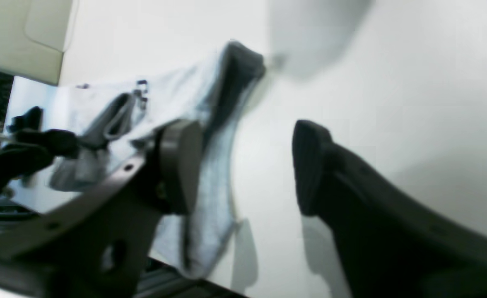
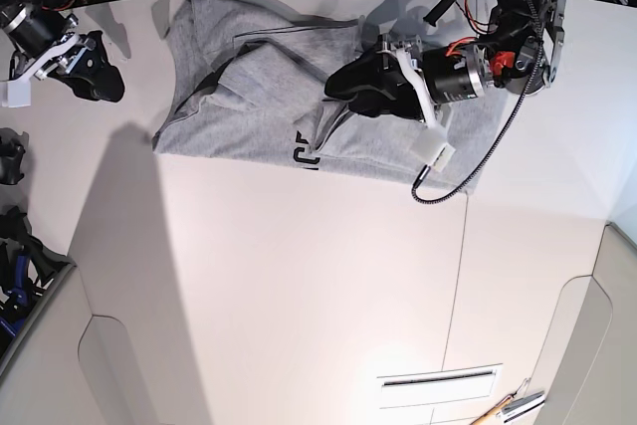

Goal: Fold the T-shirt properly

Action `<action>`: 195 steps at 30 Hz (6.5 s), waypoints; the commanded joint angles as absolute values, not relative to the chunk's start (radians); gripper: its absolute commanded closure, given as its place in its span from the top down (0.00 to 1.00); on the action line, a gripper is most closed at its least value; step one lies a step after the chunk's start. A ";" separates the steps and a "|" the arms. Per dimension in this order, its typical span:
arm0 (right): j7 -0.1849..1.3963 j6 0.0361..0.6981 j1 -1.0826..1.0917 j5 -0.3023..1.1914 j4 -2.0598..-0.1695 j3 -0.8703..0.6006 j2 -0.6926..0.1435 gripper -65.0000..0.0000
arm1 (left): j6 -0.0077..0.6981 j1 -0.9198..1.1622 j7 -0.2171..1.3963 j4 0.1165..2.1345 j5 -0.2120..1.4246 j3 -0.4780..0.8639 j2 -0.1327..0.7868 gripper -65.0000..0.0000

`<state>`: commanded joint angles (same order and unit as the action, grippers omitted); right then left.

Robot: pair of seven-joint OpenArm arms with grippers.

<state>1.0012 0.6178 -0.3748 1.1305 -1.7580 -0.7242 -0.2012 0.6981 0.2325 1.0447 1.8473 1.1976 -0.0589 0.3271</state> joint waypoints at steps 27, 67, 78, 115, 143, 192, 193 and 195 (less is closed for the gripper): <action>0.645 0.601 -0.252 0.583 -1.604 -0.127 -0.191 0.00 | 0.698 0.253 1.051 1.969 1.031 -0.058 0.332 0.53; 0.895 0.617 -0.294 1.047 -1.432 -0.395 -0.226 0.60 | 0.698 0.255 1.021 1.969 1.027 -0.058 0.327 0.53; 0.894 0.617 -0.211 0.975 -1.432 -0.228 -0.141 0.59 | 0.698 0.255 1.029 1.969 1.027 -0.058 0.327 0.53; 1.057 0.605 0.226 0.921 -1.657 -0.318 -0.342 0.00 | 0.698 0.391 0.944 1.750 0.878 -0.021 0.273 0.53; 1.073 0.588 0.063 0.699 -1.870 0.340 -0.121 0.41 | 0.698 0.373 0.995 1.808 0.843 0.118 0.100 0.53; 0.850 0.579 0.027 0.472 -1.826 0.144 -0.126 0.00 | 0.698 0.435 1.095 1.958 1.171 0.458 0.100 0.53; 0.834 0.579 0.051 0.471 -1.776 0.144 -0.124 0.00 | 0.698 0.435 1.097 1.958 1.179 0.458 0.100 0.53; 0.816 0.579 0.097 0.472 -1.684 0.144 -0.111 0.00 | 0.698 0.435 1.101 1.958 1.178 0.459 0.100 0.53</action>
